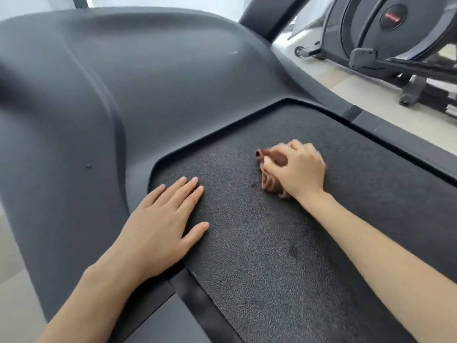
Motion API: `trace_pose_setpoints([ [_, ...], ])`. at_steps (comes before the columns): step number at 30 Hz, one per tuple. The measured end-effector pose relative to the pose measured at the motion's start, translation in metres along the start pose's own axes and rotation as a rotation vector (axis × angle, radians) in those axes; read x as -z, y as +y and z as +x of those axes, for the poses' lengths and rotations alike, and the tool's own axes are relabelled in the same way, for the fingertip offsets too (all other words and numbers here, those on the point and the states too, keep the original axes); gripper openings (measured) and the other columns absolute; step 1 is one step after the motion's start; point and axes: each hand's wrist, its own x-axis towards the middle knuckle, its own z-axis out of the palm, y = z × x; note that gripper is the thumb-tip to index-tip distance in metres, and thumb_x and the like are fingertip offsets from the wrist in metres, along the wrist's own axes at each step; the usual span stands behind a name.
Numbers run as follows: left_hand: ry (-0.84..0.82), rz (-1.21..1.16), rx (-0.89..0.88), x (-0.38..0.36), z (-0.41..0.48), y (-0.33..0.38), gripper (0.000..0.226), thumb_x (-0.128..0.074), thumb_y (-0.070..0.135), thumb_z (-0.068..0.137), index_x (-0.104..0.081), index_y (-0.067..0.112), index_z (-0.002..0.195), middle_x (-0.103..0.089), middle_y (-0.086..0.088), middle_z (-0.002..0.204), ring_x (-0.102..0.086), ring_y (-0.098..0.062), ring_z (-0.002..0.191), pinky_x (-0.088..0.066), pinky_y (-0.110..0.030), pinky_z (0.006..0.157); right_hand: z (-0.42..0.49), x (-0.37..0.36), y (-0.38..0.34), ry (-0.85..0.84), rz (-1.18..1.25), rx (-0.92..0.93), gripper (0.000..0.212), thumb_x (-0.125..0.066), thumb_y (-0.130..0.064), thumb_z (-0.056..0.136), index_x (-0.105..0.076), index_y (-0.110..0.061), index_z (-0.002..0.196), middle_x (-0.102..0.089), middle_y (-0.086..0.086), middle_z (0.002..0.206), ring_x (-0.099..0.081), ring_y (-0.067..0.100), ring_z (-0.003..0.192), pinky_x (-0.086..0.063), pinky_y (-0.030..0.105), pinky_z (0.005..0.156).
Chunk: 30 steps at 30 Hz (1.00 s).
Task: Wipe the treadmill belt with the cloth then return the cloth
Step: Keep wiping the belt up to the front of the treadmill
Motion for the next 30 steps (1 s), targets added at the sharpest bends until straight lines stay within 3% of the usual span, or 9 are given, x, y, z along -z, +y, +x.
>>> trace_pose_setpoints([
  [4,0.016,-0.046,0.003,0.006,0.01,-0.002,0.064,-0.032,0.054,0.086,-0.057,0.016,0.131,-0.053,0.0,0.138,-0.047,-0.019,0.129,-0.03,-0.038,0.108,0.045,-0.023,-0.005,-0.097,-0.173,-0.113,0.036,-0.054,-0.053,0.086,-0.068,-0.026,0.105,-0.064,0.008,0.11,-0.053,0.035,0.104,-0.037,0.037,0.087],
  [8,0.002,-0.046,0.01,0.006,0.01,0.0,0.065,-0.031,0.054,0.086,-0.057,0.015,0.131,-0.052,-0.001,0.139,-0.046,-0.019,0.13,-0.028,-0.042,0.106,0.032,-0.016,-0.011,-0.087,-0.204,-0.103,0.038,-0.053,-0.053,0.086,-0.069,-0.025,0.105,-0.064,0.008,0.109,-0.052,0.035,0.102,-0.036,0.037,0.085],
  [11,-0.017,-0.094,0.013,0.009,0.011,-0.001,0.067,-0.027,0.052,0.085,-0.053,0.016,0.135,-0.048,-0.002,0.142,-0.043,-0.021,0.133,-0.029,-0.043,0.109,-0.005,0.001,-0.034,-0.064,-0.084,0.03,0.043,-0.044,-0.056,0.08,-0.071,-0.023,0.089,-0.064,0.005,0.089,-0.055,0.033,0.087,-0.036,0.036,0.075],
  [14,0.03,-0.048,0.034,0.014,0.005,-0.01,0.061,-0.032,0.044,0.083,-0.058,0.013,0.129,-0.055,-0.005,0.135,-0.051,-0.024,0.126,-0.035,-0.048,0.105,-0.064,0.03,-0.059,-0.029,0.073,0.217,0.032,-0.053,-0.05,0.078,-0.069,-0.023,0.078,-0.06,-0.001,0.079,-0.053,0.027,0.079,-0.039,0.036,0.071],
  [19,0.072,0.067,0.113,0.02,-0.007,-0.041,0.061,-0.035,0.044,0.083,-0.062,0.009,0.124,-0.06,-0.007,0.129,-0.05,-0.024,0.127,-0.017,-0.042,0.113,-0.108,0.051,-0.078,-0.04,0.197,0.361,0.019,-0.063,-0.043,0.073,-0.07,-0.025,0.077,-0.06,-0.005,0.079,-0.054,0.023,0.076,-0.041,0.037,0.068],
  [21,0.083,0.085,0.115,0.02,-0.007,-0.041,0.06,-0.035,0.044,0.083,-0.064,0.008,0.122,-0.062,-0.007,0.127,-0.049,-0.025,0.127,-0.017,-0.044,0.113,-0.097,0.043,-0.076,-0.027,0.216,0.376,0.019,-0.064,-0.044,0.072,-0.07,-0.026,0.077,-0.059,-0.006,0.076,-0.054,0.023,0.075,-0.042,0.037,0.067],
  [23,0.099,0.095,0.12,0.019,-0.006,-0.039,0.059,-0.035,0.044,0.083,-0.066,0.007,0.119,-0.062,-0.008,0.126,-0.049,-0.027,0.127,-0.017,-0.047,0.112,-0.079,0.029,-0.079,-0.011,0.196,0.358,0.021,-0.062,-0.047,0.072,-0.069,-0.028,0.075,-0.058,-0.005,0.074,-0.054,0.024,0.073,-0.043,0.036,0.066],
  [27,0.11,0.105,0.134,0.018,-0.005,-0.037,0.06,-0.034,0.043,0.082,-0.067,0.006,0.116,-0.061,-0.01,0.128,-0.05,-0.027,0.126,-0.017,-0.048,0.112,-0.02,-0.013,-0.094,0.012,0.077,0.151,0.032,-0.053,-0.054,0.073,-0.069,-0.026,0.074,-0.059,-0.002,0.073,-0.055,0.028,0.072,-0.04,0.033,0.066],
  [30,0.108,0.116,0.162,0.018,-0.004,-0.036,0.062,-0.033,0.044,0.083,-0.065,0.004,0.118,-0.058,-0.011,0.131,-0.049,-0.027,0.127,-0.014,-0.047,0.113,0.027,-0.035,-0.104,-0.051,-0.042,0.044,0.034,-0.054,-0.055,0.079,-0.069,-0.027,0.089,-0.062,0.001,0.09,-0.054,0.03,0.088,-0.033,0.033,0.073],
])
